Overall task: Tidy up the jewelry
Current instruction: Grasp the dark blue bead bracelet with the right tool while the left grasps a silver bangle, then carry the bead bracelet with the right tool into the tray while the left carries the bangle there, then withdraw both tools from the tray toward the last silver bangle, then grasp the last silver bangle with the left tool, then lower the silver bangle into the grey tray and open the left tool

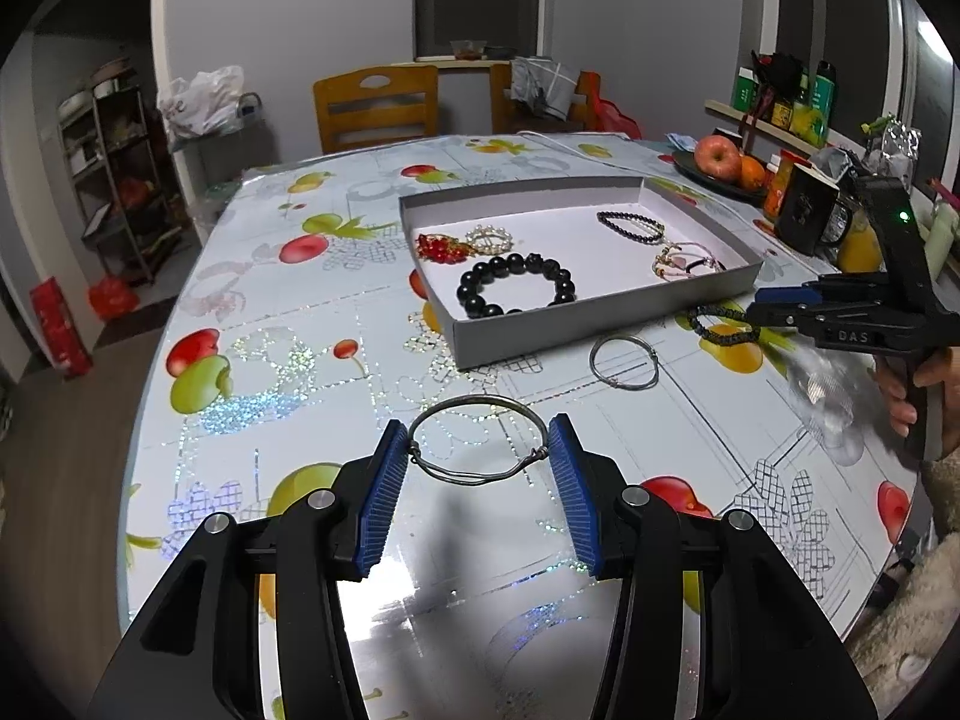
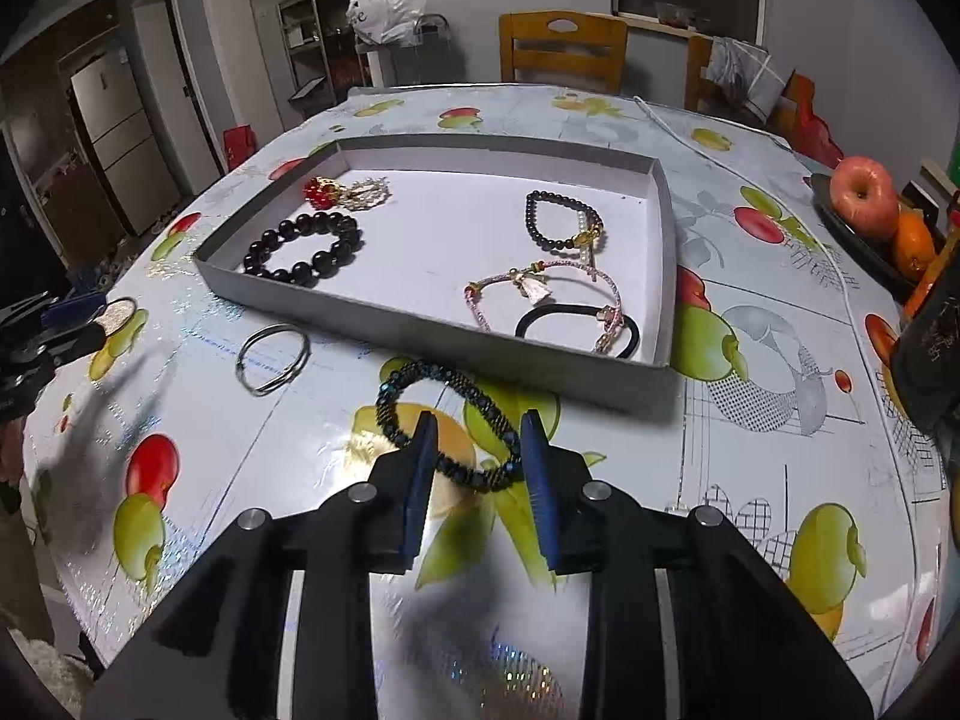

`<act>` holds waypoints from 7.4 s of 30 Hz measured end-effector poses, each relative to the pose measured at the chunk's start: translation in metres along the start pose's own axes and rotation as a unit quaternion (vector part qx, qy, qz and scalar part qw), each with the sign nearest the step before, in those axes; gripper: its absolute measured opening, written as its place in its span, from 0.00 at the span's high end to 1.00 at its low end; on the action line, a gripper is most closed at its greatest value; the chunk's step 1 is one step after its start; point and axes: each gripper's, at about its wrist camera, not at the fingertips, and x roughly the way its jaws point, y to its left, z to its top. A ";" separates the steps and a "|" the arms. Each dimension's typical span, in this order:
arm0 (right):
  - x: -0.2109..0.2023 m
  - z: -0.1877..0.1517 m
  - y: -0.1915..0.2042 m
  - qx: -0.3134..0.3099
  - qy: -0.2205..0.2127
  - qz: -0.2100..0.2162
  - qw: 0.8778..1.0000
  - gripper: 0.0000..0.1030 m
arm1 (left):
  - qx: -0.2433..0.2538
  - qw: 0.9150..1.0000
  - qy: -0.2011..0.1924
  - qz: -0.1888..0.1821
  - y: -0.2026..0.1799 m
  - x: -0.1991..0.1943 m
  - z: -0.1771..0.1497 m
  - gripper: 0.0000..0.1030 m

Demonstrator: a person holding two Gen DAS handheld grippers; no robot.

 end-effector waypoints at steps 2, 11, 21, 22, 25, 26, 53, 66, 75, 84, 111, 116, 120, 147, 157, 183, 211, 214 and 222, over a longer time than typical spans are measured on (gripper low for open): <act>0.005 0.003 0.001 -0.005 0.001 -0.009 1.000 0.72 | 0.001 1.000 0.000 0.000 0.000 0.001 0.000 0.51; 0.029 0.009 0.001 -0.019 0.023 -0.022 0.999 0.75 | 0.003 1.000 0.000 -0.004 -0.004 0.004 -0.001 0.51; 0.001 -0.001 0.012 -0.045 0.001 0.006 0.999 0.93 | 0.012 1.000 -0.003 -0.007 -0.008 0.002 -0.002 0.51; -0.008 0.000 0.013 -0.045 -0.012 0.010 0.999 0.93 | 0.013 1.000 -0.004 -0.007 -0.009 0.002 -0.001 0.51; -0.031 0.007 0.014 -0.046 -0.037 0.019 0.998 0.93 | 0.016 1.000 -0.008 -0.004 -0.010 -0.002 0.004 0.51; -0.040 0.011 0.015 -0.049 -0.047 0.021 0.998 0.93 | 0.018 1.000 -0.012 -0.004 -0.011 -0.005 0.007 0.51; 0.003 0.134 -0.030 0.078 -0.137 0.039 0.987 0.93 | -0.038 0.999 -0.005 -0.023 -0.047 0.145 0.157 0.51; 0.048 0.123 -0.022 0.075 -0.094 0.059 0.991 0.93 | -0.006 1.000 0.030 0.006 -0.053 0.177 0.145 0.51; 0.063 0.112 -0.036 0.092 -0.059 0.032 0.994 0.93 | 0.042 0.996 0.066 0.037 -0.053 0.186 0.128 0.51; 0.075 0.112 -0.034 0.100 -0.043 0.076 0.991 0.93 | 0.060 0.996 0.067 0.024 -0.067 0.188 0.129 0.50; -0.019 0.089 -0.035 0.105 -0.135 0.041 0.984 0.14 | 0.012 0.999 -0.004 0.041 -0.047 0.092 0.111 0.09; -0.043 0.063 -0.023 0.078 -0.143 0.035 0.986 0.06 | 0.021 0.998 0.000 0.054 -0.041 0.075 0.089 0.08; -0.046 0.042 -0.015 0.067 -0.132 0.036 0.988 0.05 | 0.027 0.998 0.000 0.056 -0.041 0.064 0.066 0.08; -0.021 -0.001 -0.005 0.043 -0.093 -0.005 0.995 0.05 | 0.059 0.997 0.056 0.019 -0.091 0.095 0.037 0.14; -0.019 -0.003 -0.005 0.046 -0.091 -0.004 0.995 0.05 | 0.042 0.997 0.067 -0.015 -0.088 0.098 0.035 0.52; -0.045 0.041 -0.007 0.028 -0.092 0.017 0.995 0.05 | 0.056 0.998 0.005 -0.020 -0.075 0.041 0.061 0.57; 0.017 0.066 -0.057 0.145 -0.097 0.023 0.984 0.05 | 0.033 0.998 0.019 -0.048 -0.094 0.133 0.107 0.56; 0.016 0.066 -0.059 0.148 -0.100 0.020 0.984 0.05 | 0.041 0.998 0.021 -0.036 -0.099 0.138 0.108 0.55; 0.015 0.066 -0.063 0.155 -0.102 0.020 0.982 0.05 | 0.038 0.997 0.045 -0.056 -0.098 0.149 0.105 0.55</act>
